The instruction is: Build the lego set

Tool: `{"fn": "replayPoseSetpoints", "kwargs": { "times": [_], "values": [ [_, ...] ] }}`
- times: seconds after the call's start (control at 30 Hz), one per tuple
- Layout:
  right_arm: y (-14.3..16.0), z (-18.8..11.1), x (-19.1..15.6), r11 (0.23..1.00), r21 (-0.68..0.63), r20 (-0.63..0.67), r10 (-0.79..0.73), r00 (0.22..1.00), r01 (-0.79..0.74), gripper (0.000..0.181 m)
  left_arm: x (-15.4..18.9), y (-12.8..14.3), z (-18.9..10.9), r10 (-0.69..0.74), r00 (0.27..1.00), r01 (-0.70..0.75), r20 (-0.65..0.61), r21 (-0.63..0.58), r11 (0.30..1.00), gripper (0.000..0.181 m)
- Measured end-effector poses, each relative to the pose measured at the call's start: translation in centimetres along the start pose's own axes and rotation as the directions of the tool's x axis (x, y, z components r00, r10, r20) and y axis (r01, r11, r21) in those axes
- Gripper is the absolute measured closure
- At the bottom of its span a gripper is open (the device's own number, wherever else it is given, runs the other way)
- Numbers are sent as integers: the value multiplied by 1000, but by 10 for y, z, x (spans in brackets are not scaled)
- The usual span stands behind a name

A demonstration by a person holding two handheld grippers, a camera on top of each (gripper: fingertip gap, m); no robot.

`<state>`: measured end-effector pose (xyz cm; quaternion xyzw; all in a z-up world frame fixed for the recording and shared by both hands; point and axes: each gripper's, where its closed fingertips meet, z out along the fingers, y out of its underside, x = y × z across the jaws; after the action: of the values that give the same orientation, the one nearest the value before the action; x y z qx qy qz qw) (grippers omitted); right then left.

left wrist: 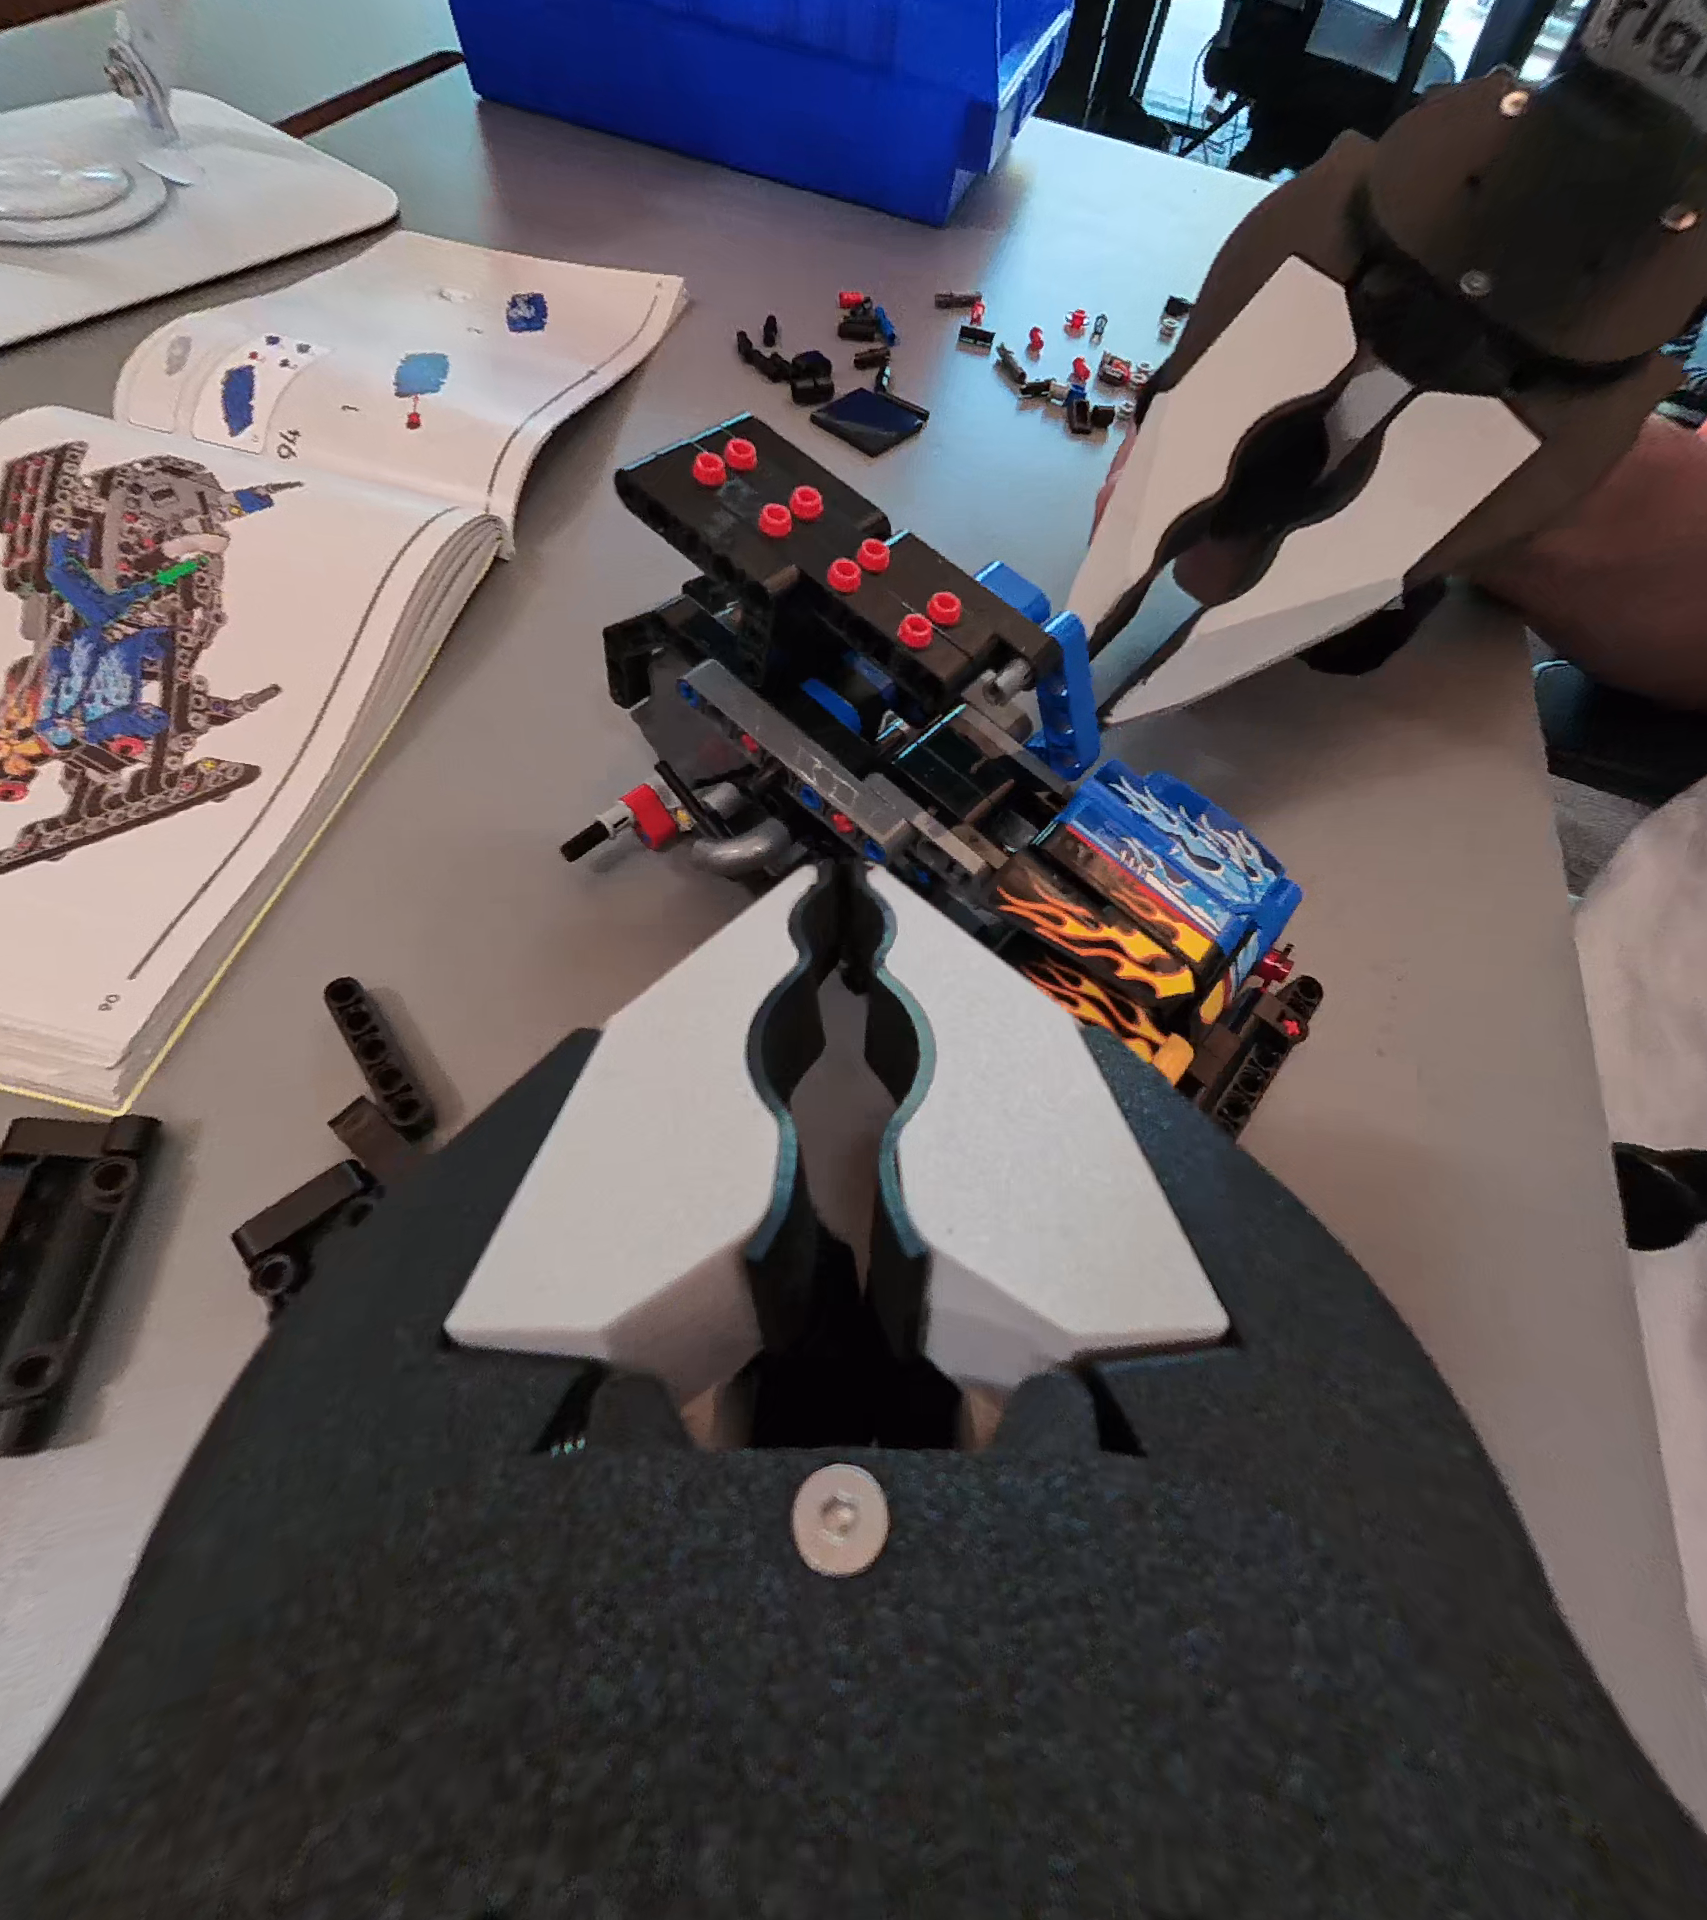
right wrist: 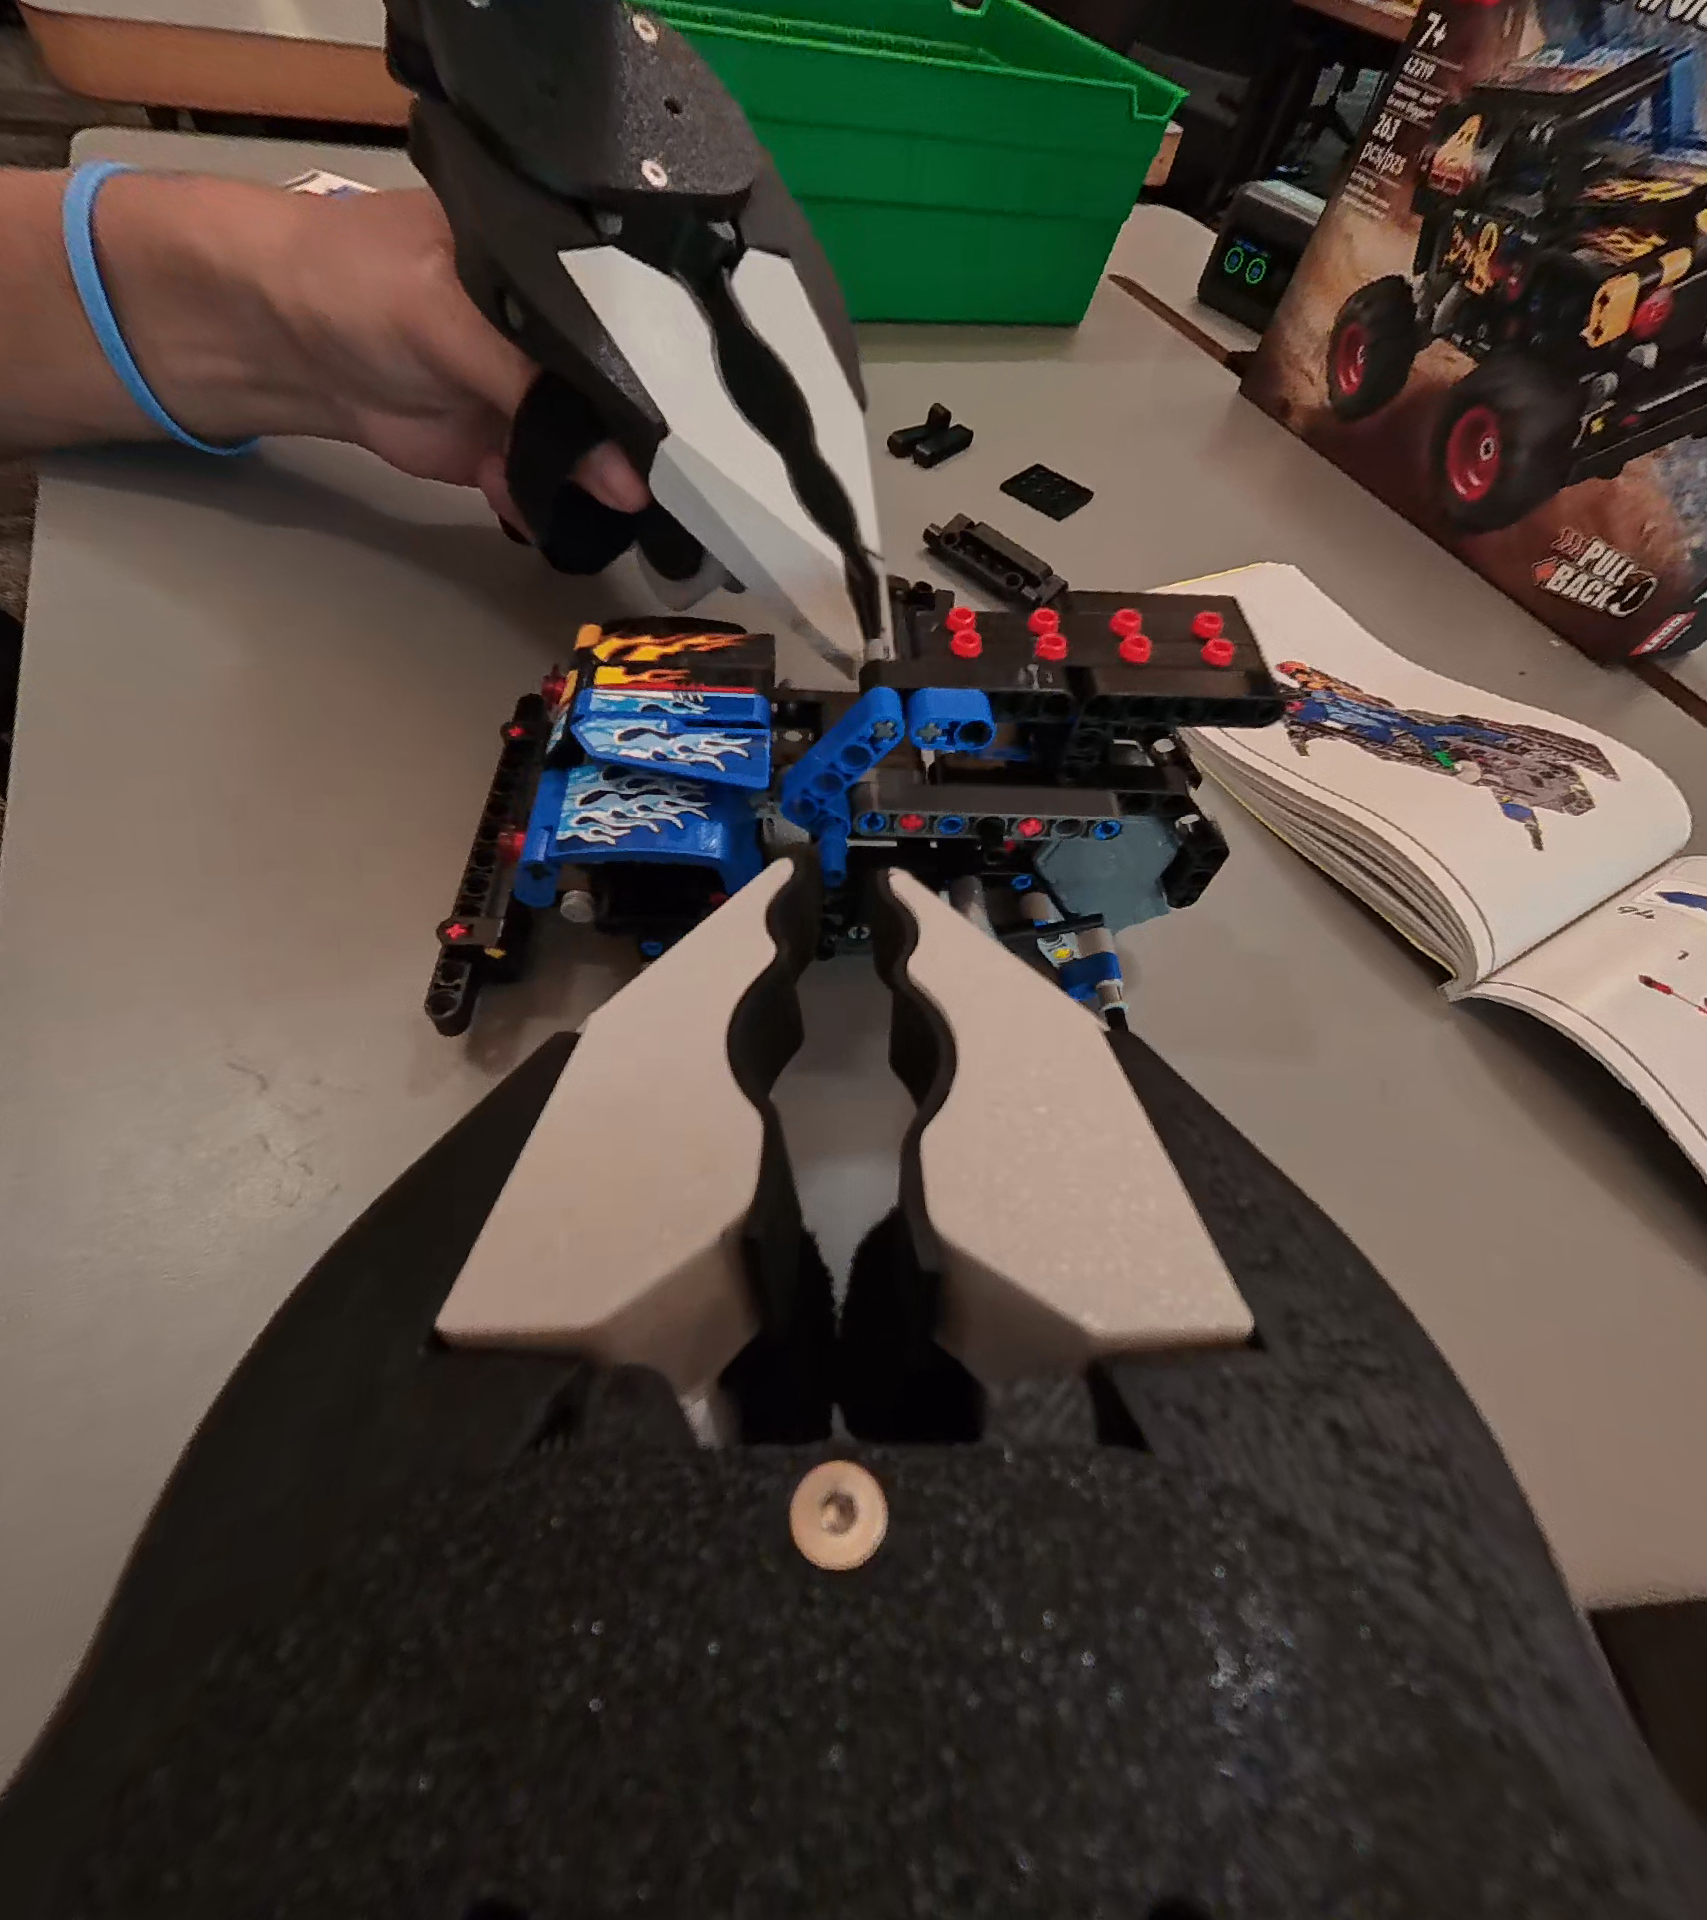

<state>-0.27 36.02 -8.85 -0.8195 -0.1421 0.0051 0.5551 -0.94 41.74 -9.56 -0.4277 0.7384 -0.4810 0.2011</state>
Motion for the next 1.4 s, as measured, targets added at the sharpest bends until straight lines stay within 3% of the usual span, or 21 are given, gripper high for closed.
{"fn": "replayPoseSetpoints", "kwargs": {
  "times": [0.03, 0.43, 1.0, 1.17, 1.23, 1.3, 1.4],
  "values": [
    [0, 1, -1, 1000, 4, 7, 4, 1000, -4, 173, 2, 1, 1, -11, 1000, 11, -10, -3, 1000, 181],
    [1, 8, -4, 998, -20, 38, -61, 997, 62, 178, 7, 4, 7, 26, 1000, -26, -7, 0, 1000, 181],
    [1, 12, -3, 999, -34, 51, 28, 998, -26, 178, 2, 2, 8, 54, 998, -54, 33, 6, 999, 181],
    [-4, -2, -4, 977, -112, 126, -169, 978, 183, 169, 4, 3, 6, 27, 999, -27, -39, 6, 1000, 181],
    [-10, -14, -2, 909, -170, 217, -342, 915, 380, 146, 6, 3, 5, 18, 997, -18, -79, 8, 1000, 181],
    [-14, -19, -4, 769, -236, 363, -498, 788, 595, 134, 7, 2, 4, 22, 995, -21, -96, 12, 1000, 181],
    [-23, -5, 6, 402, -249, 494, -730, 472, 881, 117, 7, 2, 5, 36, 994, -35, -104, 11, 999, 181]
  ]
}}
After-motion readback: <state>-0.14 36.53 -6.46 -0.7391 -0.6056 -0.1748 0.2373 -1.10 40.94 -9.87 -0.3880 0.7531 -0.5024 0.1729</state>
